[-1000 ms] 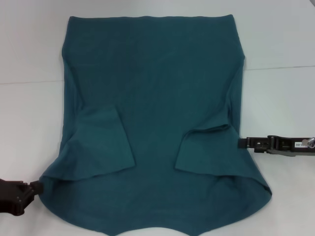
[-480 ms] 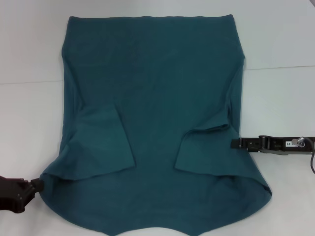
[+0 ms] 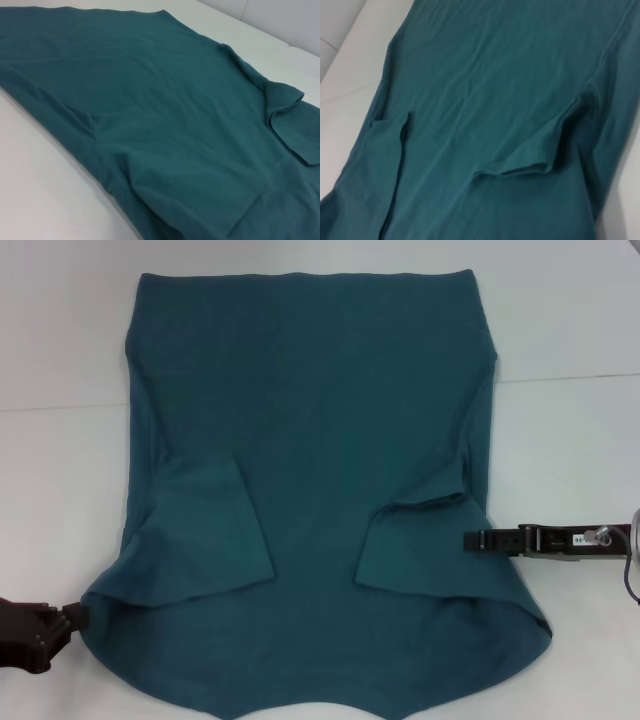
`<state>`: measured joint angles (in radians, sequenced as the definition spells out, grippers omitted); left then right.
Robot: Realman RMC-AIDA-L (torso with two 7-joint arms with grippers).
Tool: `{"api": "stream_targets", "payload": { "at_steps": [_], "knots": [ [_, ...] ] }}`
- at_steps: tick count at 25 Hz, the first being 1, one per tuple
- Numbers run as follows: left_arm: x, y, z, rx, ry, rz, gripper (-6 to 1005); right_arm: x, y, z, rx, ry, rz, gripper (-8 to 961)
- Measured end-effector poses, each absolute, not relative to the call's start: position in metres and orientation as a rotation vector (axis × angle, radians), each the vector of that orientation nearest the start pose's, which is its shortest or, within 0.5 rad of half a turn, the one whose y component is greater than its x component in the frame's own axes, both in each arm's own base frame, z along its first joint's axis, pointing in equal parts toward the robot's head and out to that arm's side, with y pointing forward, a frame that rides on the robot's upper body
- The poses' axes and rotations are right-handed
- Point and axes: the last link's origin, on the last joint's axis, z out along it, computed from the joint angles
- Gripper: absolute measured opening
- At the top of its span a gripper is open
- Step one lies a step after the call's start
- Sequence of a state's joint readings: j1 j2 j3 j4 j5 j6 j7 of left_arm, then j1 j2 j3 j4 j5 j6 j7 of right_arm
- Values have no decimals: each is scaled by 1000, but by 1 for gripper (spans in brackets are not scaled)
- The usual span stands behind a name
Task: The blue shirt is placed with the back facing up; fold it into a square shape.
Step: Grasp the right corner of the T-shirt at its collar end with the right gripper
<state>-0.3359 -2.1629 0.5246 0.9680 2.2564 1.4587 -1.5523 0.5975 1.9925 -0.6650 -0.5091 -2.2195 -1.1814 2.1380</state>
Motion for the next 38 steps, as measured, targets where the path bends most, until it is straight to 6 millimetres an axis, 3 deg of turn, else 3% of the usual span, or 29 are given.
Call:
{"api": "stream_targets", "payload": {
  "at_steps": [8, 19, 38],
  "knots": [
    [-337, 292, 35, -2423, -929, -338, -1, 311, 361, 1, -2272, 1633, 405, 771],
    [-336, 294, 35, -2425, -924, -341, -2, 295, 350, 14, -2391, 1650, 549, 761],
    [-332, 297, 33, -2434, -911, -357, -1, 327, 334, 26, -2245, 1793, 471, 734]
  ]
}}
